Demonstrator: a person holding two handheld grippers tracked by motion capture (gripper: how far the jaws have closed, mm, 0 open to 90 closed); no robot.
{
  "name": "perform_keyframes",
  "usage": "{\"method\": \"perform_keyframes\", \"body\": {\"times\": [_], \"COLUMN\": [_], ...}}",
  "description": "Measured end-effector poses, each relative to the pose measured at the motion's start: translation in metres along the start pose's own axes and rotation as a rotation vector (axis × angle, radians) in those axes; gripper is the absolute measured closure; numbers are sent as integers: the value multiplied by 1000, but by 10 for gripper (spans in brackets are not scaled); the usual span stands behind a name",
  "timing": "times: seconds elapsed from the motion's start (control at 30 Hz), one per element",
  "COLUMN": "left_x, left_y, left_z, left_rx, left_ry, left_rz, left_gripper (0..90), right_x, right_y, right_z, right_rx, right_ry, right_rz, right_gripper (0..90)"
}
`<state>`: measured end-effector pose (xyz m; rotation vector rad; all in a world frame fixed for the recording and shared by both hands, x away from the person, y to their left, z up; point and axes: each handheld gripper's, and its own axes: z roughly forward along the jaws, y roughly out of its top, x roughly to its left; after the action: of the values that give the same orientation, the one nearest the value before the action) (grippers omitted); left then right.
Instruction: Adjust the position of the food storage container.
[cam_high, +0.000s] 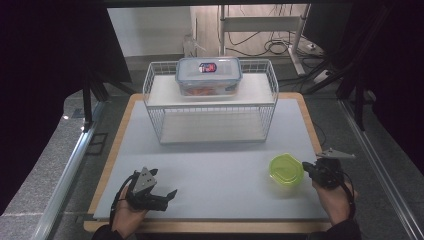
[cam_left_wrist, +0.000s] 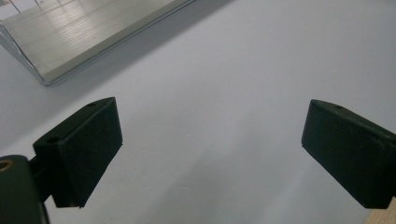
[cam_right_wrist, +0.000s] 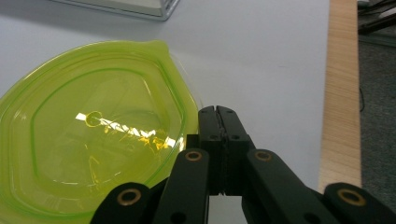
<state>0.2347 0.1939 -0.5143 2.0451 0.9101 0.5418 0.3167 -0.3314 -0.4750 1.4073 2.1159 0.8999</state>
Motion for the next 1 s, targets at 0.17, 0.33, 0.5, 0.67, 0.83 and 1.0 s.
{"method": "perform_keyframes", "body": {"times": [0.17, 0.33, 0.5, 0.67, 0.83, 1.0], "left_x": [-1, -1, -1, -2, -2, -2], "left_y": [0, 0, 0, 0, 0, 0], "left_z": [0, 1, 1, 1, 1, 2], "left_rx": [1, 4, 5, 6, 8, 11], "left_ry": [0, -2, 0, -1, 0, -1], "left_rz": [4, 8, 11, 10, 14, 17], "left_gripper": [51, 51, 52, 52, 52, 52], "right_x": [9, 19, 16, 18, 28, 36], "right_y": [0, 0, -4, -12, -17, -18], "right_z": [1, 2, 2, 4, 9, 14], "right_rx": [4, 9, 29, 66, 101, 117], "right_ry": [47, 84, 86, 121, 163, 199], "right_rz": [-2, -16, -17, -24, -42, -52], "right_gripper": [900, 900, 886, 891, 895, 895]}}
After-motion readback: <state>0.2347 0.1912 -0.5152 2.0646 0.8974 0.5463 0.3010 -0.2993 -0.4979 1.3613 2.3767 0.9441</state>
